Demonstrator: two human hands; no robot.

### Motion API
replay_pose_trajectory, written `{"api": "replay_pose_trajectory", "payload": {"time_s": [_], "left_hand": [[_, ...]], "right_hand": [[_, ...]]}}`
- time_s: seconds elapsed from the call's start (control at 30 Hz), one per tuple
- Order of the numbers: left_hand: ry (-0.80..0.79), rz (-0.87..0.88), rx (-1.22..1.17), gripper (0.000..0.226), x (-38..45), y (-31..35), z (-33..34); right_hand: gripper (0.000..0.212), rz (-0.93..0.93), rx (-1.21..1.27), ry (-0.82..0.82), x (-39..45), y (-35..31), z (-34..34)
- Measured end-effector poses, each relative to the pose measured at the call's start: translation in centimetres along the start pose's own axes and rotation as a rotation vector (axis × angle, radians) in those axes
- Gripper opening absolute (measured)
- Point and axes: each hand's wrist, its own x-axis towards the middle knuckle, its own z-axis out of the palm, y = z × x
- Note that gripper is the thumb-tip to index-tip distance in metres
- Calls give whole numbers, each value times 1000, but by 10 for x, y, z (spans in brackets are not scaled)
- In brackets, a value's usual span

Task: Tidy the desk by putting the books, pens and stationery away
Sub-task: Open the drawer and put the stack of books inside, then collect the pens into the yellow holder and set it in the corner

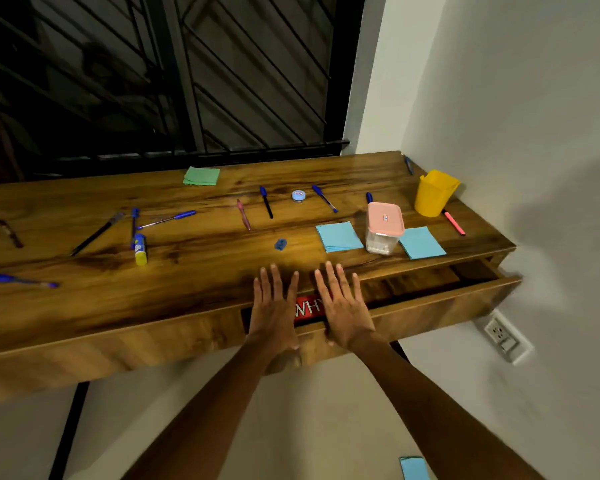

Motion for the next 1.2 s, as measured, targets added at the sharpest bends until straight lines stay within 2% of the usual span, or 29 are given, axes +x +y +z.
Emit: {"api": "replay_pose_trajectory", "payload": {"time_s": [0.13, 0.23, 0.47, 0.6, 0.67, 0.77, 0.87, 1.0, 1.1, 1.2], "left_hand": [[-119, 16, 37, 114, 31, -10, -6], [-79, 57, 140, 94, 41, -12, -13], [68, 175, 130, 38, 49, -17, -20], [79, 181, 134, 38, 48, -16, -16], [75, 169, 132, 36, 48, -16, -12], [54, 154, 129, 37, 47, -15, -12], [41, 168, 98, 43, 43, -18, -15], [126, 136, -45, 50, 43, -28, -34], [299, 76, -160, 50, 52, -27, -65], [472, 55, -379, 33, 80, -10, -98]], "right_hand": [[97, -3, -5, -39, 29, -3, 7], [92, 21, -69, 24, 38, -2, 15], [45, -12, -70, 339, 52, -6, 22], [25, -43, -157, 413, 51, -2, 27], [35, -29, -151, 391, 52, -4, 29], [28, 20, -139, 318, 51, -11, 26], [36, 78, -74, 246, 49, -17, 14], [46, 1, -71, 265, 40, -8, 0], [41, -85, -67, 420, 32, 8, -19], [35, 10, 9, 630, 42, 34, -50]]}}
